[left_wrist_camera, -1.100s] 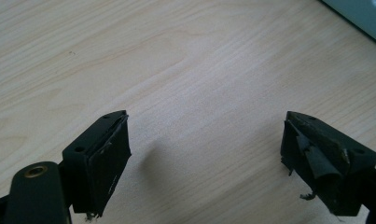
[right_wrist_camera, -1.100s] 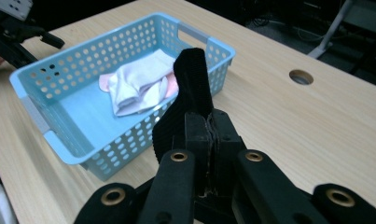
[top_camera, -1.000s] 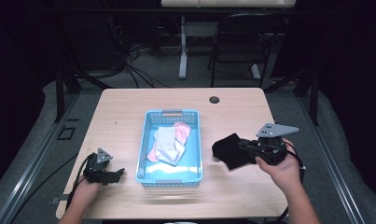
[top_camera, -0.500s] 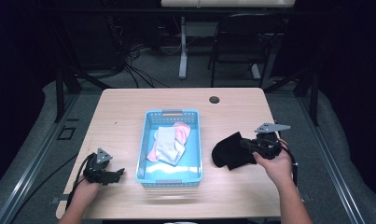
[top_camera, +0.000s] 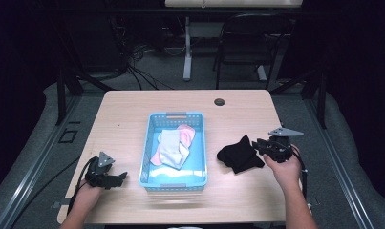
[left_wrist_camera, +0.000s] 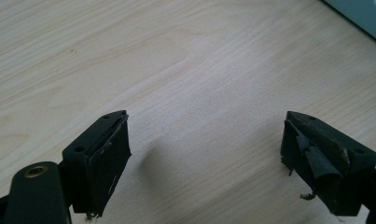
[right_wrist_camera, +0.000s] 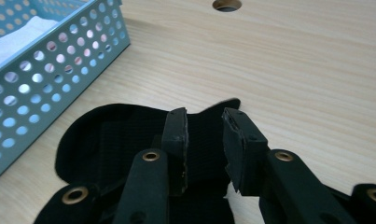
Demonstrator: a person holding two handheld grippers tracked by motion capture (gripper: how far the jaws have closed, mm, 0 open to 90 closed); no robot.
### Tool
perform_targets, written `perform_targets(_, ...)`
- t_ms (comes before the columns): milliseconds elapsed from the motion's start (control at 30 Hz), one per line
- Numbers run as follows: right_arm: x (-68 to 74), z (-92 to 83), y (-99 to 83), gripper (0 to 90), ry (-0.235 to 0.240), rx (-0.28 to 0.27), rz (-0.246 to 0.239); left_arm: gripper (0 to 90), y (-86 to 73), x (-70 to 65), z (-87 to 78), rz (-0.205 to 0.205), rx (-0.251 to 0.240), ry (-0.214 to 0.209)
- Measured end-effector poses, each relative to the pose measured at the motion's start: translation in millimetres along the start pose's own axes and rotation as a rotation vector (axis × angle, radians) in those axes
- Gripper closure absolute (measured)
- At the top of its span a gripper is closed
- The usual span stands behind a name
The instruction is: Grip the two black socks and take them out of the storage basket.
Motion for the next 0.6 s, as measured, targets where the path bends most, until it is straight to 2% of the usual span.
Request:
perform_targets(167,6.4,-1.7,1.4,64.3,0.002,-0.021,-0.022,15.6,-0.1,-0.3,-0.1,-0.002,0.0,0.0)
perform_targets(300,12.7,-2.6,1.6,64.0,-0.003,-0.008,-0.046,15.6,-0.1,-0.2,-0.3,-0.004,-0.001,0.001)
perform_targets(400,26.5,-5.2,5.1,63.1,0.019,-0.015,-0.073,15.6,-0.2,-0.3,-0.4,-0.005,0.0,0.001)
perform_targets(467,30.7,-6.9,6.4,62.8,0.02,-0.017,-0.08,15.5,-0.3,-0.3,-0.5,-0.005,0.001,0.001)
perform_targets(600,53.8,-13.5,7.9,61.9,0.054,-0.021,-0.121,15.5,-0.4,-0.2,-0.9,-0.003,-0.001,0.003)
Point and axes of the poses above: each handheld gripper's, and its own axes: z roughly forward along the jaws, y roughly out of its top, x roughly to its left, the point moved 4 cm from there along z, roughly forward along the jaws, and after that the axes turned 8 degrees about z, right-handed, at the moved point
